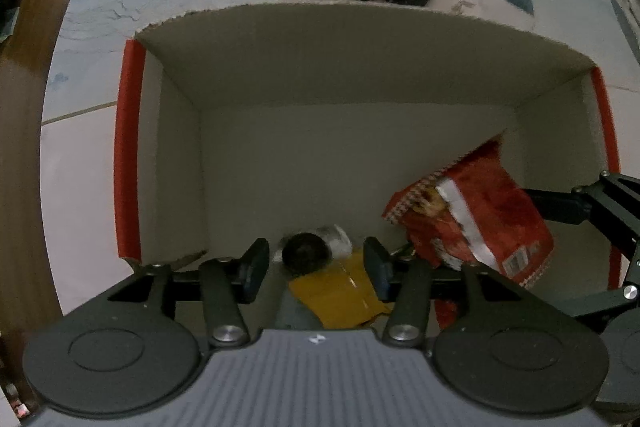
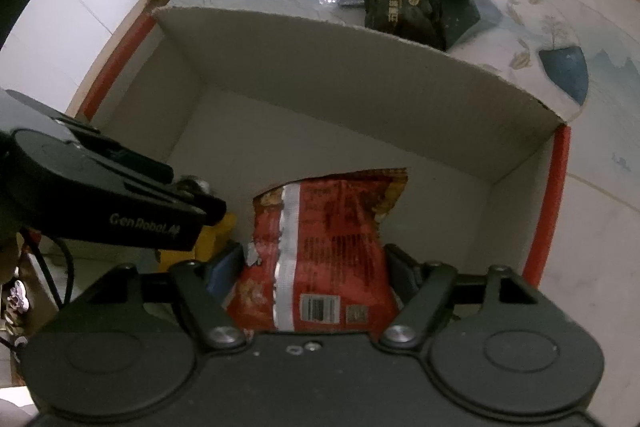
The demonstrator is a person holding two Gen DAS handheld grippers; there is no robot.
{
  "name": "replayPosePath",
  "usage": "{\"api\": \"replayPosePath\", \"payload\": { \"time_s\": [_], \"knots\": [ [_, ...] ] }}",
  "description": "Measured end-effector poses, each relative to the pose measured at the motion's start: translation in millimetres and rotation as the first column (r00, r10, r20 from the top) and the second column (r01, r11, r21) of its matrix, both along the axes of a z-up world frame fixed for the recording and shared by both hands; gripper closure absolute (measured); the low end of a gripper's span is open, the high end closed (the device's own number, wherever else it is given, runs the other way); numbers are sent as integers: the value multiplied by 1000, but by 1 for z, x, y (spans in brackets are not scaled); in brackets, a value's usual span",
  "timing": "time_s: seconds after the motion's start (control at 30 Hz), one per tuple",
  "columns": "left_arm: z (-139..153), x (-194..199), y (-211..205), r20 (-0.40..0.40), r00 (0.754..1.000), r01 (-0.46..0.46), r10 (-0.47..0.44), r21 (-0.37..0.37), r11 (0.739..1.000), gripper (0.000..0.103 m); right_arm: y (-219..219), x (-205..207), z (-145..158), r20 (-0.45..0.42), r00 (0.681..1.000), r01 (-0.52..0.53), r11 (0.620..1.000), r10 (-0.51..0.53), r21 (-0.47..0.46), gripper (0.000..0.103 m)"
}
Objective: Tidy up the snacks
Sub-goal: 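Carry both snacks into the box and open both tools to release them, then move both tools back toward the snack pile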
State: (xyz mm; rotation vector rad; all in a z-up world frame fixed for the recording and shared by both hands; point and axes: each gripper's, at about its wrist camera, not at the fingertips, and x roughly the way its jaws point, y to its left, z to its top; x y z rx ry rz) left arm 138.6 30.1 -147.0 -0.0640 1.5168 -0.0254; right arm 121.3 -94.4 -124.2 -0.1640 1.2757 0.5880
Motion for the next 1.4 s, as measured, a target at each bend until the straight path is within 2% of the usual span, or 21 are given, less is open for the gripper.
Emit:
{"api": "replayPosePath", "payload": {
  "time_s": [0.07,0.5,0.9,0.97,1.13,1.33,1.4],
  "knots": [
    [6,-1,-1,19,1000,2,-2,-5,1000,46,-2,-1,5,2,1000,-3,1000,3,16,25],
    [64,-9,2,150,989,7,4,-73,997,45,-20,-8,46,70,998,0,997,-6,80,20],
    [125,0,-1,327,945,41,-16,-69,997,45,-43,4,109,212,976,13,989,-43,144,14],
    [130,6,-1,348,937,39,-13,-66,997,40,-48,11,118,235,970,20,989,-55,149,11],
    [143,24,-1,393,920,22,7,-67,998,39,-57,31,134,272,960,20,987,-63,157,8],
    [146,51,-2,415,908,-15,52,-92,996,24,-68,62,140,287,953,43,983,-94,177,3],
    [145,62,-2,418,906,-28,68,-100,995,23,-71,76,139,282,953,62,981,-113,184,1]
  ]
}}
